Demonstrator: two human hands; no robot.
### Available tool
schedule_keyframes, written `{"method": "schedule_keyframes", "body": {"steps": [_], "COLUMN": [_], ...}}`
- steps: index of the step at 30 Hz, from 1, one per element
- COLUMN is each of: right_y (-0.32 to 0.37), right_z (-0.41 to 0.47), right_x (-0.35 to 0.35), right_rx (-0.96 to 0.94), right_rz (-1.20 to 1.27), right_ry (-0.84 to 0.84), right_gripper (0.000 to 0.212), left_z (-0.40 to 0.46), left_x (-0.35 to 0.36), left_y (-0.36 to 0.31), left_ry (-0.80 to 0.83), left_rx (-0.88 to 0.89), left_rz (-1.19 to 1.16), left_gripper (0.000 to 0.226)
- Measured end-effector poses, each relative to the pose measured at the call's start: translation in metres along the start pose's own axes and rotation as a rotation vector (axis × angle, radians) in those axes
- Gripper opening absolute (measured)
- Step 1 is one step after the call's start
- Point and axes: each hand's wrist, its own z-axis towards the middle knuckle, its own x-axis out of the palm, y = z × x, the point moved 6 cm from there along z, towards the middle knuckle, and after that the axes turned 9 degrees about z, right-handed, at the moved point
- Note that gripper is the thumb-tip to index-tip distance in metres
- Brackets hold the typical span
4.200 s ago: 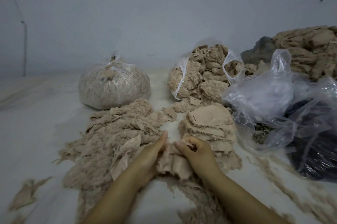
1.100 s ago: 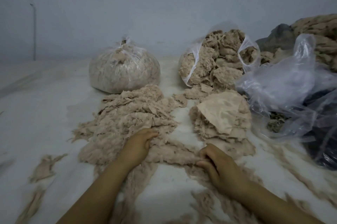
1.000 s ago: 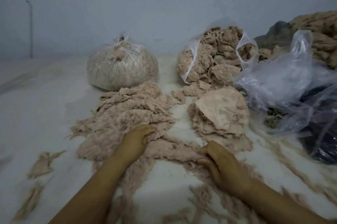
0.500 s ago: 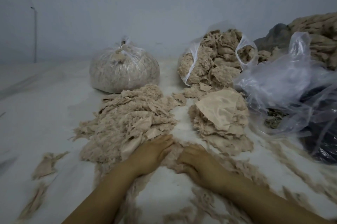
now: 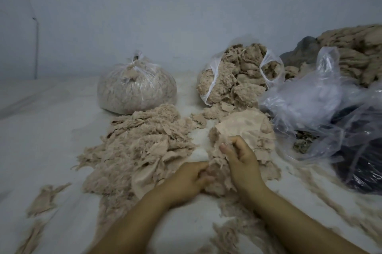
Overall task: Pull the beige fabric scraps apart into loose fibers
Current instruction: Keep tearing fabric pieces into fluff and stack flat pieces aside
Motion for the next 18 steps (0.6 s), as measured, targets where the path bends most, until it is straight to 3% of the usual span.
{"method": "schedule_keyframes", "body": {"steps": [2, 6, 8, 10, 12, 13, 15, 18], "right_y": [0.006, 0.021, 0.031, 0.036, 0.028, 0.024, 0.024, 0.024], "right_z": [0.005, 0.022, 0.024, 0.017, 0.003, -0.006, -0.018, -0.017], "right_x": [-0.005, -0.028, -0.017, 0.005, 0.028, 0.035, 0.036, 0.006], "right_rx": [-0.019, -0.031, -0.092, -0.212, -0.265, -0.273, -0.290, -0.175], "right_rz": [0.028, 0.083, -0.089, -0.383, -0.595, -0.625, -0.539, -0.367], "right_ry": [-0.082, -0.239, -0.144, 0.003, 0.194, 0.281, 0.326, 0.053], "right_gripper": [0.024, 0.025, 0.018, 0.005, 0.015, 0.020, 0.020, 0.009], "left_z": [-0.001, -0.003, -0.003, -0.003, -0.003, -0.004, -0.009, -0.014], "left_x": [-0.002, -0.017, -0.022, -0.021, -0.009, -0.008, -0.012, -0.016], "left_y": [0.011, 0.031, 0.016, 0.001, -0.013, -0.017, -0.016, -0.003], "left_ry": [-0.093, -0.159, -0.174, -0.187, -0.060, -0.029, -0.114, -0.263], "left_rx": [-0.003, -0.119, -0.146, -0.246, -0.351, -0.336, -0.354, -0.440], "left_rz": [0.117, 0.157, -0.041, -0.546, -1.066, -1.176, -1.213, -1.253], "left_gripper": [0.030, 0.025, 0.023, 0.048, 0.060, 0.053, 0.029, 0.022]}}
